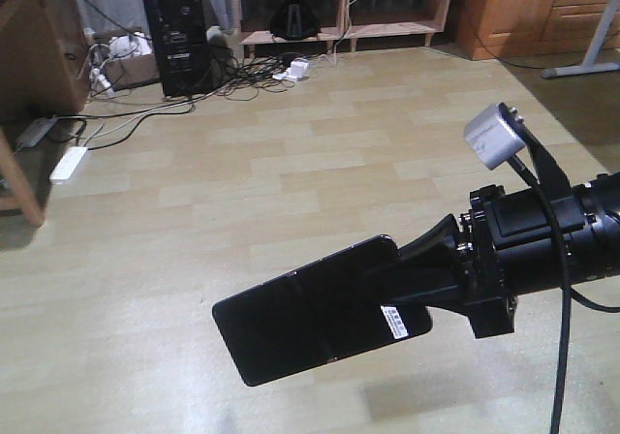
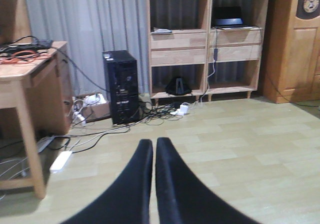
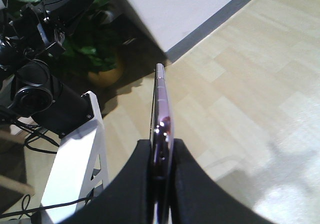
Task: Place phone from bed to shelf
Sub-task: 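Drive the base away from the bed holding the phone, then drive toward the wooden shelf unit with the laptop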
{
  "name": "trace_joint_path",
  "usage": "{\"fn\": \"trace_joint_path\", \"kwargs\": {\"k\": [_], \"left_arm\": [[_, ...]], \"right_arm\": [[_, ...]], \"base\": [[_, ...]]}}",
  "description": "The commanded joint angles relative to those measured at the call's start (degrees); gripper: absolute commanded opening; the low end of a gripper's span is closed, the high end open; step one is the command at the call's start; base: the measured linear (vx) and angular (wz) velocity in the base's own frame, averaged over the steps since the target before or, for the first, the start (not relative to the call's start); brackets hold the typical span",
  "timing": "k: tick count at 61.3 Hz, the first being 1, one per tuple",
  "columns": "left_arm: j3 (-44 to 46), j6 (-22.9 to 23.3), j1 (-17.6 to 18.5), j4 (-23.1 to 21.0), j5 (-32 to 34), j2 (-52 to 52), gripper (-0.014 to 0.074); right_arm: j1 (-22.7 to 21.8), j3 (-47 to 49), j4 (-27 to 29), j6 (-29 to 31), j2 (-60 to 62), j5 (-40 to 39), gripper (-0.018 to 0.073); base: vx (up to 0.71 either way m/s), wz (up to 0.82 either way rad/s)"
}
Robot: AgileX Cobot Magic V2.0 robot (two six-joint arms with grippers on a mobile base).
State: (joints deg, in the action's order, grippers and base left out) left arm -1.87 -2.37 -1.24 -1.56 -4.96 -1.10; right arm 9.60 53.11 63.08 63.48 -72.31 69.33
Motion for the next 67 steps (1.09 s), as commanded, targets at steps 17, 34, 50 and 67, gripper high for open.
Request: {"fn": "trace_joint_path", "kwargs": {"k": [17,34,50,67], "left_arm": [[1.43,0.5,0.3,-0.56,4.08,-0.37,0.0001],[1.43,0.5,0.3,-0.56,4.08,-0.37,0.0001],[1.43,0.5,0.3,-0.56,4.08,-0.37,0.0001],[1.43,0.5,0.3,-0.56,4.08,-0.37,0.0001]], "right_arm": [[-0.06,1.38,4.66,0.33,1.5,4.46,-0.0002],[-0.06,1.38,4.66,0.39,1.5,4.46,-0.0002],[-0.06,1.38,4.66,0.39,1.5,4.46,-0.0002],[-0.06,1.38,4.66,0.34,1.5,4.46,-0.0002]], "base": [[0.35,-0.24],[0.36,-0.31],[0.38,-0.28],[0.41,-0.21]]}}
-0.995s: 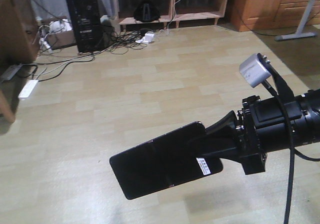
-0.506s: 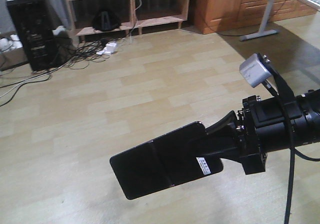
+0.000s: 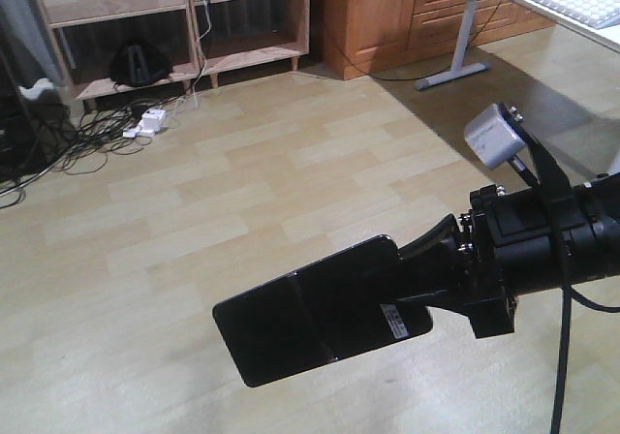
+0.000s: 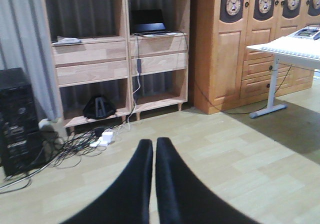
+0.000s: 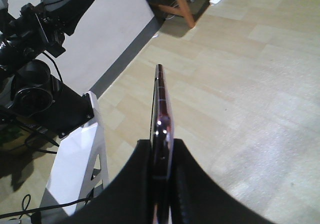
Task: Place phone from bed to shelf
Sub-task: 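Drive toward the wooden shelf unit with the laptop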
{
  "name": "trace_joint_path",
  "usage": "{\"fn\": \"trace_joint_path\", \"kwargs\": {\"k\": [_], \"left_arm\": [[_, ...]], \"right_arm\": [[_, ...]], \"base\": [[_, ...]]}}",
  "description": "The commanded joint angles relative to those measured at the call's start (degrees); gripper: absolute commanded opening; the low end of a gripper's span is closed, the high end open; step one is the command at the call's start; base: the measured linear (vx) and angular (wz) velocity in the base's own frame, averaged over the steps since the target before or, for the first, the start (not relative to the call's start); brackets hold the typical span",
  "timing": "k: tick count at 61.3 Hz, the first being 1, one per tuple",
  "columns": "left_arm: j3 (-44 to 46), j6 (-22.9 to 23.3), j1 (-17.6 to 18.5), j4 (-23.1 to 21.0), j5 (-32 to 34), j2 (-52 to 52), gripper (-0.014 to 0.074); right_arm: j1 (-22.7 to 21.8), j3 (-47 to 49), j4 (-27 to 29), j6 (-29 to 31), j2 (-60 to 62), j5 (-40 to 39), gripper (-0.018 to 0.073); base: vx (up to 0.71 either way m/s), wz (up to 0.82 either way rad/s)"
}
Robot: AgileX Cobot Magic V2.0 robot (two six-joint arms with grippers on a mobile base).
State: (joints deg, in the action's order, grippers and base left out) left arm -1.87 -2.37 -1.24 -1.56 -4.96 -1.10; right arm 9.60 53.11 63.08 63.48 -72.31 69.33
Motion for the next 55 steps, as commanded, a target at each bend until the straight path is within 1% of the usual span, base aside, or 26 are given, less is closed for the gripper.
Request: {"fn": "trace_joint_path", "kwargs": {"k": [1,55], "left_arm": [[1.43,0.5,0.3,-0.56,4.08,-0.37,0.0001],[1.43,0.5,0.3,-0.56,4.08,-0.37,0.0001]], "right_arm": [[-0.06,1.38,4.66,0.34,1.5,4.46,-0.0002],[-0.06,1.38,4.66,0.39,1.5,4.46,-0.0002]], "base": [[0.42,-0.16],[0.44,-0.12]]}}
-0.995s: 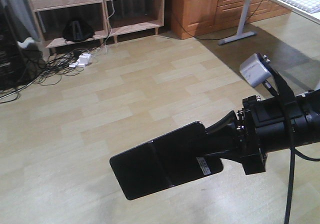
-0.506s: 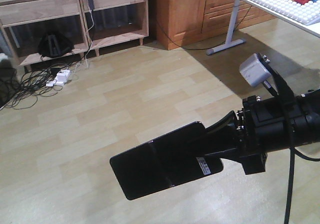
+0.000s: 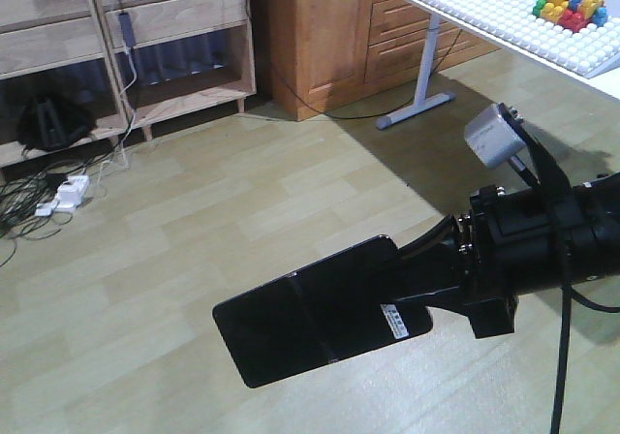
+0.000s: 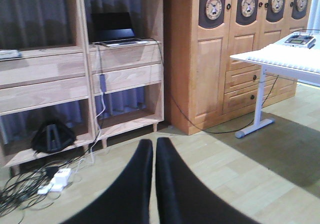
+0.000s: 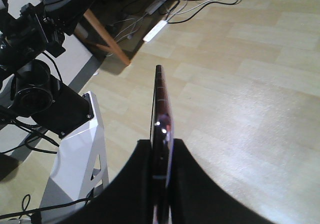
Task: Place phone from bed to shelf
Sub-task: 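Drive toward the wooden shelf unit with the laptop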
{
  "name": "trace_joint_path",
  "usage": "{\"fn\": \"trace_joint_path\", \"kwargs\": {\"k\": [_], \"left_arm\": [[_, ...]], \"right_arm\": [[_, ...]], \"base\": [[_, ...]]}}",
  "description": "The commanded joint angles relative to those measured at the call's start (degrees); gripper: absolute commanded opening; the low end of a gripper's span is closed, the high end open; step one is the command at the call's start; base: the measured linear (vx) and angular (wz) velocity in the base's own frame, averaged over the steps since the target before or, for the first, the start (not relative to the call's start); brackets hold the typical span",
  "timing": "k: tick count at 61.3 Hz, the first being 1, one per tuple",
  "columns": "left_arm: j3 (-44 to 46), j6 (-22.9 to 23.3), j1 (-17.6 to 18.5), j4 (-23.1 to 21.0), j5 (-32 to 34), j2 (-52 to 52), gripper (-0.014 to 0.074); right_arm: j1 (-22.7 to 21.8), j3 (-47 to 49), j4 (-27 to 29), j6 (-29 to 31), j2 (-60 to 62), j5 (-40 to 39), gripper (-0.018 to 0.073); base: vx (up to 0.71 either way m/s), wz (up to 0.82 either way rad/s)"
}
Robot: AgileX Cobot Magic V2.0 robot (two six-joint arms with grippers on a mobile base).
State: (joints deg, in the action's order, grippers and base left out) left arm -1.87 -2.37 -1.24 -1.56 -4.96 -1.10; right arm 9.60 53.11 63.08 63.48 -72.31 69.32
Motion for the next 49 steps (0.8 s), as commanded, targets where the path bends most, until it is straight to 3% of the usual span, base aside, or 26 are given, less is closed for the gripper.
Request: {"fn": "trace_joint_path", "kwargs": {"k": [1,49], "left_arm": [[1.43,0.5,0.3,-0.56,4.08,-0.37,0.0001],[1.43,0.5,0.3,-0.56,4.08,-0.37,0.0001]], "right_arm": [[-0.06,1.38,4.66,0.39,1.5,4.46,-0.0002],[-0.06,1.38,4.66,0.33,1.5,4.46,-0.0002]], "base": [[0.43,-0.15],[0.45,-0.04]]}}
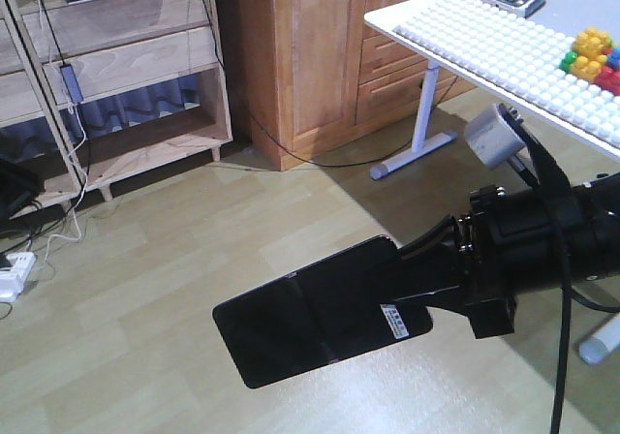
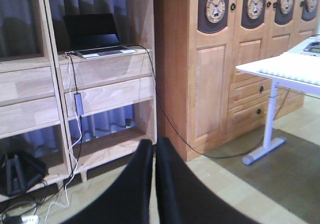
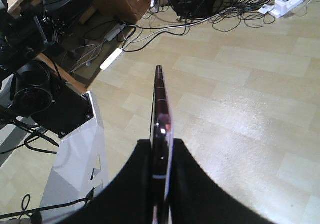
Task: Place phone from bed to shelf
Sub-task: 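Drive toward the wooden shelf unit with the laptop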
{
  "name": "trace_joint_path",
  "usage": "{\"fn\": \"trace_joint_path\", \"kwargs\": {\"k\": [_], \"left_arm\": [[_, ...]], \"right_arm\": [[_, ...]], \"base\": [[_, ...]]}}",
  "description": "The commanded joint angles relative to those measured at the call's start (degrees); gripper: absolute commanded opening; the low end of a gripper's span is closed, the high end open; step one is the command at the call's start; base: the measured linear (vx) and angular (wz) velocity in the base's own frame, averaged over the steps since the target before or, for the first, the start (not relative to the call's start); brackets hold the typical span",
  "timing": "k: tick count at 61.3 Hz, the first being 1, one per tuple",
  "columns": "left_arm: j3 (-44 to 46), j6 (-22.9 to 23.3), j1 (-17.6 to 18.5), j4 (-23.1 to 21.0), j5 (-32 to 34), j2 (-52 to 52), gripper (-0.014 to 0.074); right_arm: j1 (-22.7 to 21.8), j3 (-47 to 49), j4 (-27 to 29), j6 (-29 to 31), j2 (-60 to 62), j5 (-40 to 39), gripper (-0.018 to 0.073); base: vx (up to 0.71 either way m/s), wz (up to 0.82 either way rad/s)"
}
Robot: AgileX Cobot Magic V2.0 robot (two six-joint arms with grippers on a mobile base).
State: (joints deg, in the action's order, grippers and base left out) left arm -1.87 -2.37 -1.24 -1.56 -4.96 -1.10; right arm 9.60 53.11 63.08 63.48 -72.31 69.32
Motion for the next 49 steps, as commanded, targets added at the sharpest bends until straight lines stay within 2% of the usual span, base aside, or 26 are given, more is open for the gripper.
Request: {"fn": "trace_joint_path", "kwargs": {"k": [1,49], "left_arm": [[1.43,0.5,0.3,-0.56,4.08,-0.37,0.0001],[1.43,0.5,0.3,-0.56,4.08,-0.37,0.0001]], "right_arm": [[-0.06,1.38,4.66,0.33,1.5,4.46,-0.0002],[-0.06,1.38,4.66,0.34,1.5,4.46,-0.0002]], "base": [[0.46,0.06],[0.45,0.02]]}}
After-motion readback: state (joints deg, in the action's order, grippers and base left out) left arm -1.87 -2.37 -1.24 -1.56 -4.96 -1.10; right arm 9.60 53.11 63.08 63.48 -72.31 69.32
